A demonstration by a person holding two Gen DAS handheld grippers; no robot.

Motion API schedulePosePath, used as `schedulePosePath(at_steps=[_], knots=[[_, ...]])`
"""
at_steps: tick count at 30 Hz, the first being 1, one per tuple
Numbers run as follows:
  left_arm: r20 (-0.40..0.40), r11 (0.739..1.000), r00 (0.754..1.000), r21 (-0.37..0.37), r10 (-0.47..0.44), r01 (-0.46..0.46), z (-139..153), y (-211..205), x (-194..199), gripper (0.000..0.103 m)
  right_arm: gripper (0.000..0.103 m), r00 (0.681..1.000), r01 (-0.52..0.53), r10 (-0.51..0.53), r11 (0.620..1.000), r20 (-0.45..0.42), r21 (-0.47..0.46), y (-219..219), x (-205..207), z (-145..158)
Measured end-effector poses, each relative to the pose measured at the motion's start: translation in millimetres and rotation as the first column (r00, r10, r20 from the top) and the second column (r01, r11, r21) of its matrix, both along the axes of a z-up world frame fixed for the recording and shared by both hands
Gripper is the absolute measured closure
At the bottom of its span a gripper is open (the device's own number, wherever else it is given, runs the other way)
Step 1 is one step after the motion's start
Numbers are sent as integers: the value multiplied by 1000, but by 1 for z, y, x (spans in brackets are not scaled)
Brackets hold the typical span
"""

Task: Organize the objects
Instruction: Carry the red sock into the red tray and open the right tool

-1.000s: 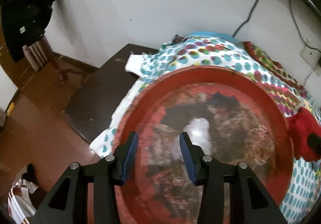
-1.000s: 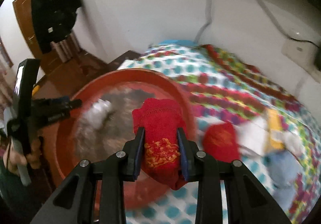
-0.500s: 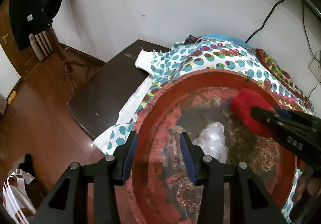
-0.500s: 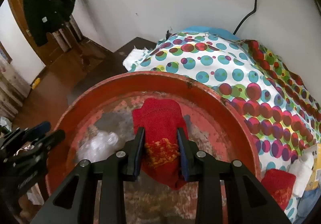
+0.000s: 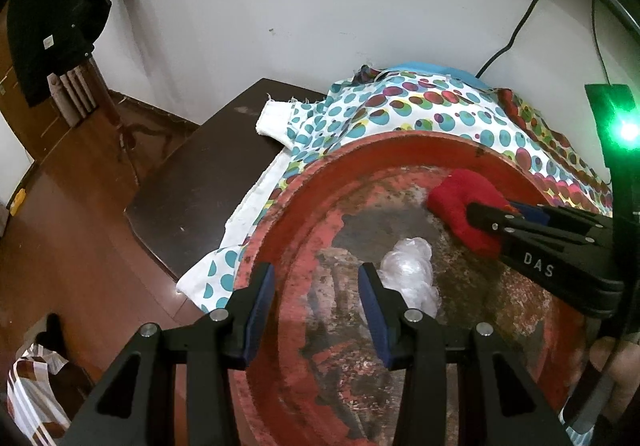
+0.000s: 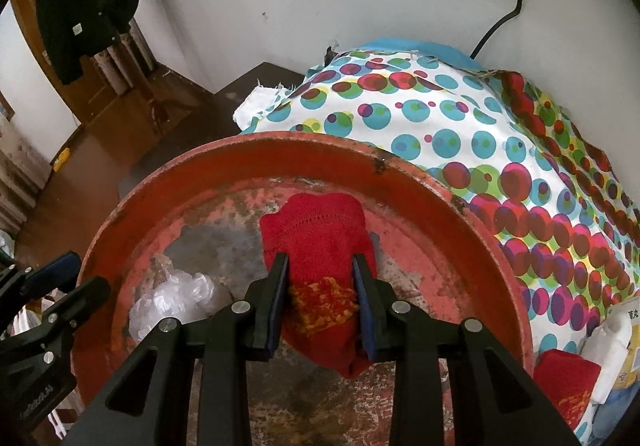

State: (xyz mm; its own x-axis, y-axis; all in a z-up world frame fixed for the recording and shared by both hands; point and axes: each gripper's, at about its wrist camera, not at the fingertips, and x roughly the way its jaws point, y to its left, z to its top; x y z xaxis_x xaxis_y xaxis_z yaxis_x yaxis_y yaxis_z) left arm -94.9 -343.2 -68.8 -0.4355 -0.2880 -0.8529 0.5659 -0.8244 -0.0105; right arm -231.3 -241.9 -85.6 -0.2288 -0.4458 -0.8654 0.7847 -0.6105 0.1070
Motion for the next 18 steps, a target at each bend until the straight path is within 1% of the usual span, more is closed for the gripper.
schedulePosePath(at_steps=[1, 4, 6, 8, 13, 18], knots=[[-1, 1000, 1000, -3, -2, 2, 0, 1, 0, 59, 73, 1000, -1, 1, 1000, -1, 1, 0, 0, 0], [-5, 1000, 1000, -3, -7, 7, 1, 3, -1, 59, 66, 1000, 2, -2, 1000, -10, -2, 0, 1, 2], [-6, 1000, 1000, -1, -11, 11, 1, 4, -1, 59, 53, 1000, 2, -2, 1000, -20, -10, 2, 3, 6], [-7, 1000, 1000, -3, -14, 14, 1, 5, -2, 59, 53, 999, -4, 3, 1000, -32, -15, 4, 5, 11], [-8, 1000, 1000, -1, -25, 25, 1, 8, -3, 59, 53, 1000, -11, 11, 1000, -25, -25, 11, 10, 20], [5, 999, 999, -11, -37, 37, -1, 14, -6, 59, 53, 1000, -6, 5, 999, -11, -37, 32, 13, 29]])
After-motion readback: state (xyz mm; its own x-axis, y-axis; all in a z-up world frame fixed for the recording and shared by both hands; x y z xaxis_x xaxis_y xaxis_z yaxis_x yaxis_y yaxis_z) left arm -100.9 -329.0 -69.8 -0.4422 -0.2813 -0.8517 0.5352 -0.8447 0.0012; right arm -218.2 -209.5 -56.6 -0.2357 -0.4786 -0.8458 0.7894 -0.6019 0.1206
